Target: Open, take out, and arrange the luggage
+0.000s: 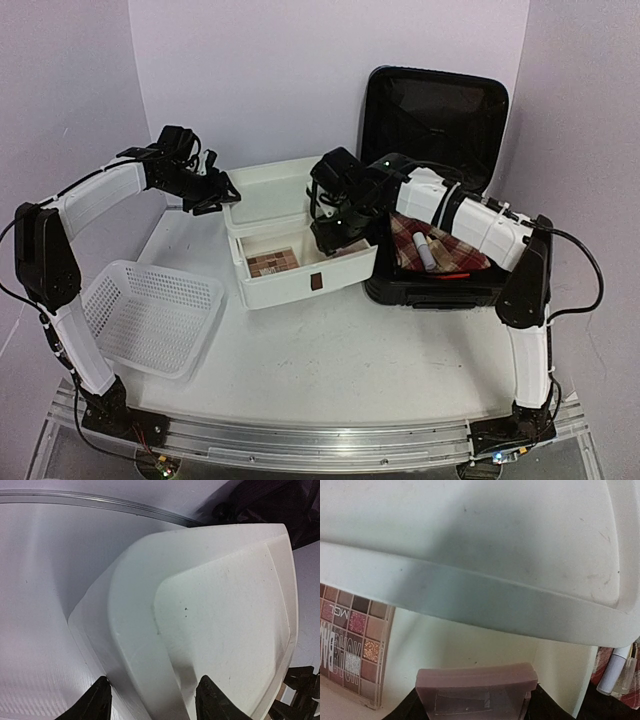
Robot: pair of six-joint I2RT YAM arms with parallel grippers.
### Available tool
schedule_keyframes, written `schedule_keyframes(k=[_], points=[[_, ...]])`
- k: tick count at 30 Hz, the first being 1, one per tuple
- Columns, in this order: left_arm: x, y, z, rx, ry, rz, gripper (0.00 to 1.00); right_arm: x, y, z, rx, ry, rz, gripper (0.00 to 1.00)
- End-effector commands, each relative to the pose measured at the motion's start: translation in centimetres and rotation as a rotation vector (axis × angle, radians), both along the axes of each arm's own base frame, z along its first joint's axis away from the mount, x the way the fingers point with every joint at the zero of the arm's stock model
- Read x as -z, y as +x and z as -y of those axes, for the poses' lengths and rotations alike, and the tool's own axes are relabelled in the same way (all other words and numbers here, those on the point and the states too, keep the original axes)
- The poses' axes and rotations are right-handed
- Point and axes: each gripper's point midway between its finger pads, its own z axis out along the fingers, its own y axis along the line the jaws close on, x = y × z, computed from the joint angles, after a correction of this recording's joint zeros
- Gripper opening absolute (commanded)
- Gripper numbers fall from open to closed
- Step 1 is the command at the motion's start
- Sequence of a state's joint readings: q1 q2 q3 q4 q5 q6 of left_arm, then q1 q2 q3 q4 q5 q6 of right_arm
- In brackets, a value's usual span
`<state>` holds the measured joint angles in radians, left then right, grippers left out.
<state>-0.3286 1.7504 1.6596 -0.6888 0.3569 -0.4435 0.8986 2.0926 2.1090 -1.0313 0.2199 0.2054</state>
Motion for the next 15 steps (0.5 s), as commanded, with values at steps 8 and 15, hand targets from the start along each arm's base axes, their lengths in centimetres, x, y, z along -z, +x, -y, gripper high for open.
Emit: schedule_keyframes(k=[8,15], points=[[1.8,-2.0,2.1,0.097,-0.001,-0.06,0.57,-6.2,-1.0,1.3,0.033,0.056,0.043,0.76],[1.8,-1.9,2.0,0.098,0.003,-0.057,0.57,-7.0,-4.7,3.3,0.01,0.103,-0.053,0.72]])
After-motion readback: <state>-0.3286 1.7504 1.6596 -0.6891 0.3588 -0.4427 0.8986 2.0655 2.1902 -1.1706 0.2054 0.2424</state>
